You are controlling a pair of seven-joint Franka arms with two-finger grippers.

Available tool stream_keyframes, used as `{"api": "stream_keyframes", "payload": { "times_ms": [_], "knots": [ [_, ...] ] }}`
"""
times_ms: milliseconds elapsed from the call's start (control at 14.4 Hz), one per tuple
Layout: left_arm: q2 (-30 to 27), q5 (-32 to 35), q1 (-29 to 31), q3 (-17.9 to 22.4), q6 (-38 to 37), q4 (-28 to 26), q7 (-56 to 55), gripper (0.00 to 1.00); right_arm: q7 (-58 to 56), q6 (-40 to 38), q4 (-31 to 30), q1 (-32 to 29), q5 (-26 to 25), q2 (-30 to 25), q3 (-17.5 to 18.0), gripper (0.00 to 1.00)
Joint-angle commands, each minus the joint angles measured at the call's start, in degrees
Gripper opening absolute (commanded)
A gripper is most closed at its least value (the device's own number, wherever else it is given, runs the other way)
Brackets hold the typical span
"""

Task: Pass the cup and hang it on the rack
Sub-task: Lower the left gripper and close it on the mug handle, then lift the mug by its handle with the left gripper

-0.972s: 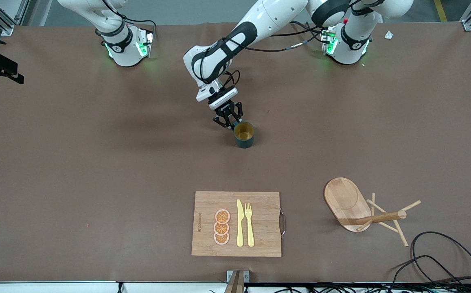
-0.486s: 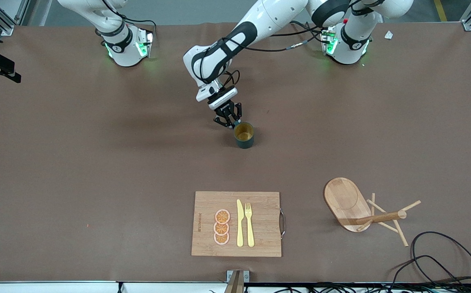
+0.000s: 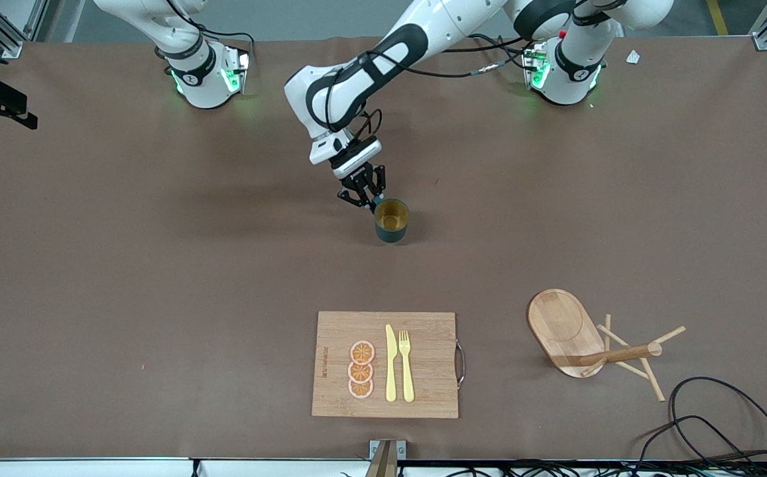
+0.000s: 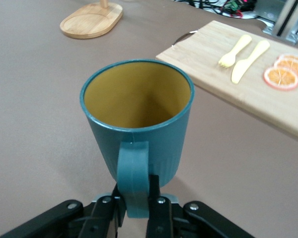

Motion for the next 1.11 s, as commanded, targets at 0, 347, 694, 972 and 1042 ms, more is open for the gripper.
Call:
{"api": "stream_keyframes", "payload": {
  "times_ms": [0, 347, 694, 972, 1042],
  "knots": [
    [-5.14, -6.15, 3.55, -0.58, -0.67, 1.12, 2.08, 0.0, -0.81, 0.9, -2.77, -1.71, -0.39, -2.58, 1.89, 1.0],
    [-15.95, -20.65, 11.37, -0.5, -0.06, 1.12, 13.4, 0.0, -0.73, 0.9, -2.77, -1.36, -0.39, -2.49, 1.89, 1.0],
    [-24.74, -35.59, 22.26, -0.58, 0.99, 1.38, 25.79, 0.0, -0.73, 1.17, -2.68, -1.36, -0.39, -2.49, 1.89, 1.0],
    [-30.2, -50.88, 33.25, -0.5, 1.97, 1.38, 36.51, 0.0, -0.73, 1.17, -2.68, -1.27, -0.39, -2.49, 1.89, 1.0],
    [-30.73, -53.61, 36.15, -0.58, 2.05, 1.38, 38.62, 0.0, -0.73, 1.17, -2.68, -1.36, -0.39, -2.49, 1.89, 1.0]
  ]
}}
